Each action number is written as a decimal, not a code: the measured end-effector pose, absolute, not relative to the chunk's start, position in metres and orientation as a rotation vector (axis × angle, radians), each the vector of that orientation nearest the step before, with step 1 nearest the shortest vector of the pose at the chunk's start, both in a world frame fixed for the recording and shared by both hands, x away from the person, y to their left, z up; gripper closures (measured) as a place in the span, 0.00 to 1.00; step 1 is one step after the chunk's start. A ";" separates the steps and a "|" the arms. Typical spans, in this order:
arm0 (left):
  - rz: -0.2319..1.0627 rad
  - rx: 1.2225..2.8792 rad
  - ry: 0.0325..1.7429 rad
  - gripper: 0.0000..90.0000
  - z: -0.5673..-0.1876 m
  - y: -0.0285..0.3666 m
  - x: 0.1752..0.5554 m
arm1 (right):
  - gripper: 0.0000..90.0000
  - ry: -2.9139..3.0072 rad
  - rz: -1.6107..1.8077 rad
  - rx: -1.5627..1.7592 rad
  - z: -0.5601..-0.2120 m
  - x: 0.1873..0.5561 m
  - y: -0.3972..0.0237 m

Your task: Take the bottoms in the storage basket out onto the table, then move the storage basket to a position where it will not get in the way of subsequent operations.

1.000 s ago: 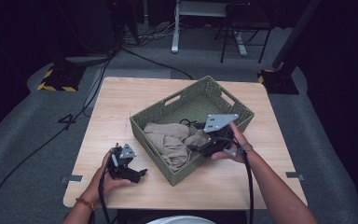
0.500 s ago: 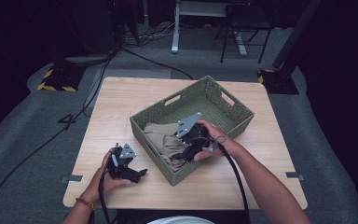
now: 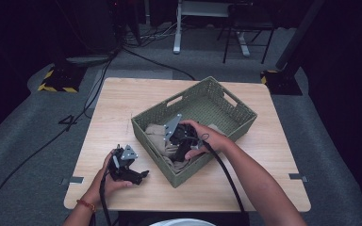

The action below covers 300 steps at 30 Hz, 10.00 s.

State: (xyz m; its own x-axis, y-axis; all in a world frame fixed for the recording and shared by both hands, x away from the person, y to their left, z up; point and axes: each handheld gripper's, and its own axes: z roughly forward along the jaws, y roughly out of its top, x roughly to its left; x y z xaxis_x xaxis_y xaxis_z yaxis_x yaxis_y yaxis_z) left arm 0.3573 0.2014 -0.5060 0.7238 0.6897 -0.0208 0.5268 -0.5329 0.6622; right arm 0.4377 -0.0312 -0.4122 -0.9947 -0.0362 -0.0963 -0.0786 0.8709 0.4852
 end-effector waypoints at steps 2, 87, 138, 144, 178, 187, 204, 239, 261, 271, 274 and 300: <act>0.320 2.265 0.917 0.00 -0.506 0.201 0.357 | 0.19 2.974 0.748 -0.091 -0.419 0.441 -0.029; 0.320 2.267 0.918 0.00 -0.506 0.201 0.357 | 0.89 1.824 1.488 0.391 -0.159 0.400 -0.214; 0.323 2.262 0.929 0.00 -0.506 0.200 0.359 | 0.88 1.742 1.470 0.516 -0.208 0.302 -0.350; 0.323 2.263 0.929 0.00 -0.506 0.200 0.359 | 0.88 1.858 1.467 0.515 -0.255 0.311 -0.338; 0.334 2.265 0.926 0.01 -0.505 0.200 0.356 | 0.84 2.438 1.151 0.883 -0.489 0.350 -0.322; 0.361 2.175 0.787 0.22 -0.474 0.203 0.340 | 0.80 2.506 1.199 0.877 -0.495 0.370 -0.310; 0.318 2.133 0.428 0.14 -0.416 0.159 0.330 | 0.63 2.442 1.225 0.923 -0.498 0.369 -0.314; 0.092 2.378 0.036 0.42 -0.418 0.114 0.369 | 0.56 2.426 1.220 0.941 -0.499 0.370 -0.314; 0.331 2.282 0.470 0.45 -0.424 0.180 0.382 | 0.47 2.394 1.089 0.949 -0.490 0.384 -0.292; 0.403 2.226 0.599 0.46 -0.426 0.195 0.396 | 0.43 2.377 1.077 0.964 -0.474 0.412 -0.262; 0.411 2.225 0.637 0.46 -0.425 0.196 0.402 | 0.38 2.338 1.127 0.964 -0.462 0.411 -0.258; 0.442 2.188 0.795 0.52 -0.425 0.199 0.401 | 0.31 2.243 1.181 0.968 -0.440 0.367 -0.315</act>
